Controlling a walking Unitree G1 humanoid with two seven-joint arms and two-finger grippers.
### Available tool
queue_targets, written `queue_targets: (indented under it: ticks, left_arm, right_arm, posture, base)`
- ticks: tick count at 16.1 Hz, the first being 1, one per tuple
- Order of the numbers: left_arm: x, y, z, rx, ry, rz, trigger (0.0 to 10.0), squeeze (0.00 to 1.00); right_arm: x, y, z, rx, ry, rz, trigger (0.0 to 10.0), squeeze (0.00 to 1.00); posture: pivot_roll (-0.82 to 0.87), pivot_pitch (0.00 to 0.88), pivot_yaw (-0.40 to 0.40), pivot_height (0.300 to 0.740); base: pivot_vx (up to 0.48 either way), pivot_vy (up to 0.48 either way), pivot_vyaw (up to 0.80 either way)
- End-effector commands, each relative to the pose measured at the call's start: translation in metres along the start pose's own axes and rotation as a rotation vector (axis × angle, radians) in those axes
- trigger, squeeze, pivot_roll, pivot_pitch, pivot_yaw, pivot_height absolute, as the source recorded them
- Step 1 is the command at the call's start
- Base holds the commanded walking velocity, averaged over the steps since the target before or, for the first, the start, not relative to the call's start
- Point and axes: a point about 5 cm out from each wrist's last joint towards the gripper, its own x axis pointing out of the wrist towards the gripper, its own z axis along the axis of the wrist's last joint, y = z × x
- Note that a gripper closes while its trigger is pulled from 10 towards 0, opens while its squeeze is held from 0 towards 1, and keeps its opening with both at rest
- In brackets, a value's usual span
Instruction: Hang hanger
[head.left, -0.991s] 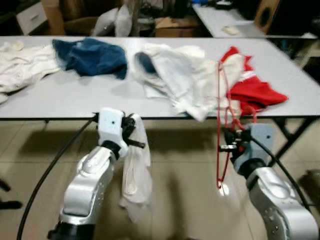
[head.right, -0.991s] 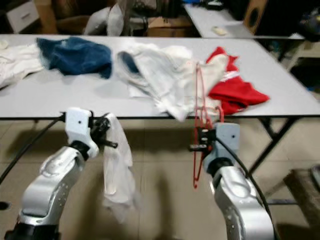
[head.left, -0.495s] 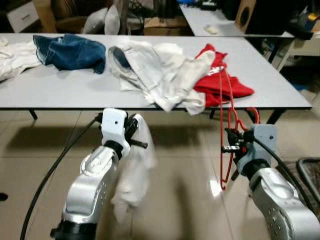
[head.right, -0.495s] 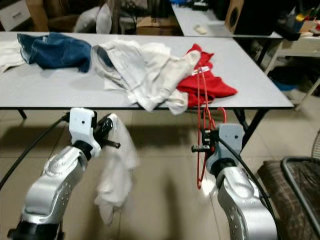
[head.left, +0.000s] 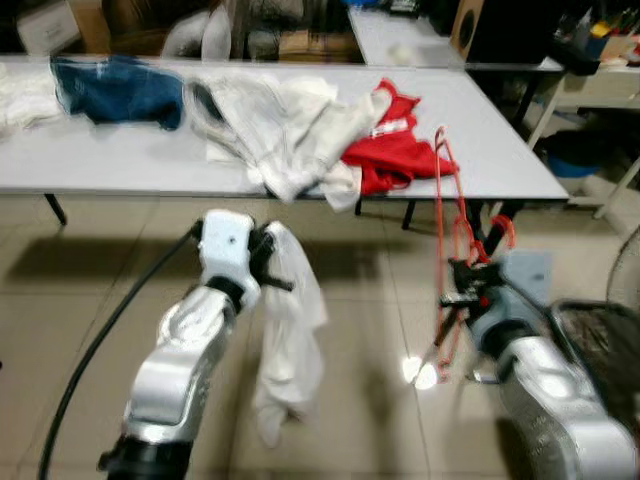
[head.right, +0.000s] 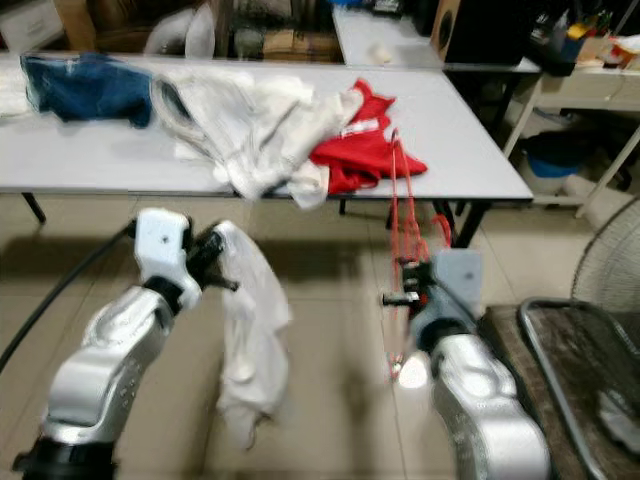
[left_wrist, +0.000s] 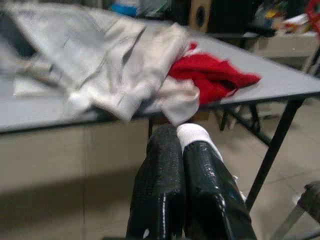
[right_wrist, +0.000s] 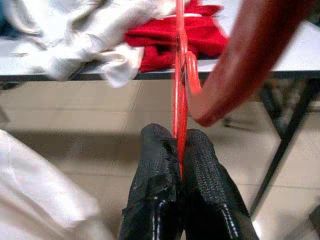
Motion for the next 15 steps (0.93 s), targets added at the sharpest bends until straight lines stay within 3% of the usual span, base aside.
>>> queue_targets:
  ticks: [1,9,15]
  left_arm:
    - [0.0011,-0.002,0.0066,-0.013,-0.036,-0.001,10.0,0.0]
    - [0.0081,0.0003,0.0143,-0.032,-0.066,-0.01,10.0,0.0]
    - [0.0103,0.0005,0.0151,-0.049,-0.067,-0.01,10.0,0.0]
  right_arm:
    - [-0.001,-0.0042,0.0041,-0.009,-0.012,-0.013,10.0,0.0]
    - [0.0005,-0.0073,0.0057,-0.013,-0.009,-0.025,10.0,0.0]
    - [0.0021,-0.0058,0.0057,-0.042,-0.006,-0.021,10.0,0.0]
  posture:
    - [0.02,0.02,0.007,0.74]
    - [0.02,0.018,0.004,0.74]
    - [0.02,0.02,0.0,0.74]
  base:
    - [0.0,0.0,0.0]
    - [0.0,0.0,-0.8]
    - [0.126,0.0,0.0]
